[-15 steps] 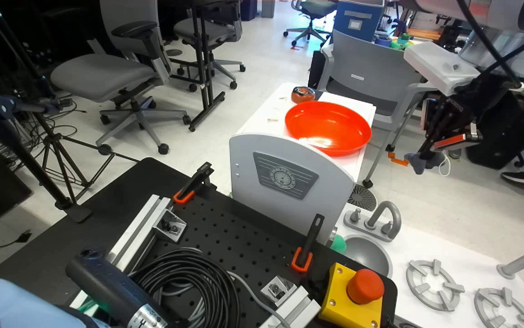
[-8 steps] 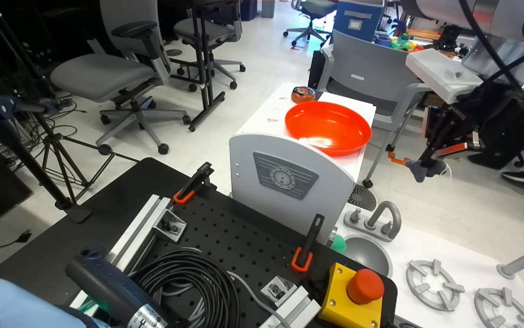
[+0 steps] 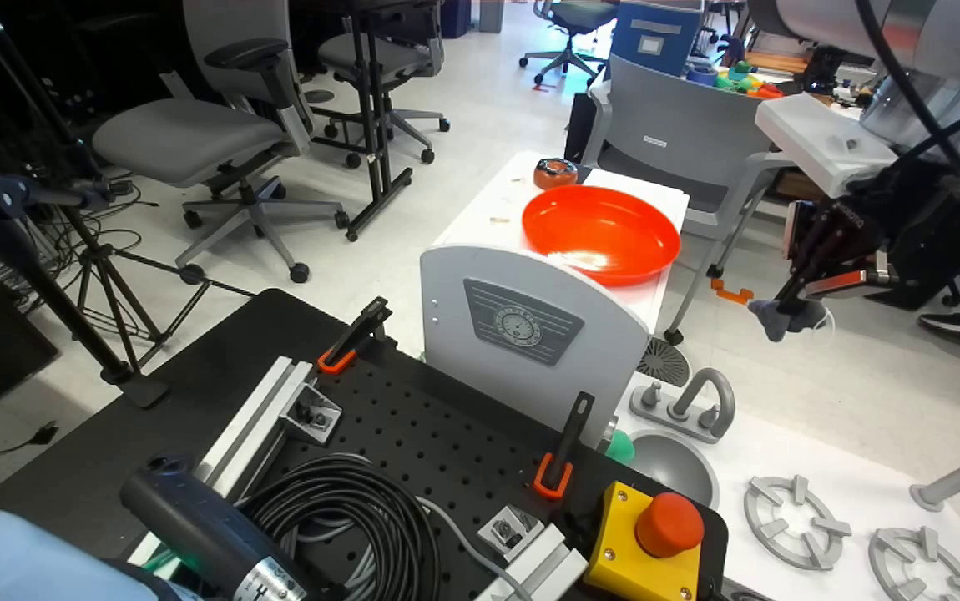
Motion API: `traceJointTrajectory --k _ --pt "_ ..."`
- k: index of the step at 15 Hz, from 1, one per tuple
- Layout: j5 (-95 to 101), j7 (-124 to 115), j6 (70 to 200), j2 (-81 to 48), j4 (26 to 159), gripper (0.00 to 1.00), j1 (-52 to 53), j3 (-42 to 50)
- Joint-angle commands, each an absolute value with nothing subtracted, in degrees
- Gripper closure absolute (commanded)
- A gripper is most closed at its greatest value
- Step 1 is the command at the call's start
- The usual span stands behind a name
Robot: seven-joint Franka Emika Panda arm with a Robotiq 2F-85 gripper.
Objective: Pick up the grey toy on the plate and put it in the sink
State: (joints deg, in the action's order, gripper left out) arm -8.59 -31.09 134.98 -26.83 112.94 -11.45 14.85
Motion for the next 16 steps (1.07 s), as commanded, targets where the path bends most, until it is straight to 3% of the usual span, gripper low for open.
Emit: traceJointTrajectory --k 1,13,14,15,16 --pt "-10.3 -30.0 135.4 -25.4 114.2 0.99 -11.8 14.9" --pt "-9.9 -30.2 135.5 -25.1 114.3 0.99 -11.4 14.9" --pt "-9.9 -30.2 135.5 -25.1 114.2 0.95 -11.5 14.9" --pt "-10.0 -30.2 135.4 -25.1 114.2 0.7 -11.5 14.9" --pt "-10.0 -30.2 135.4 -25.1 114.2 0.7 -11.5 14.9"
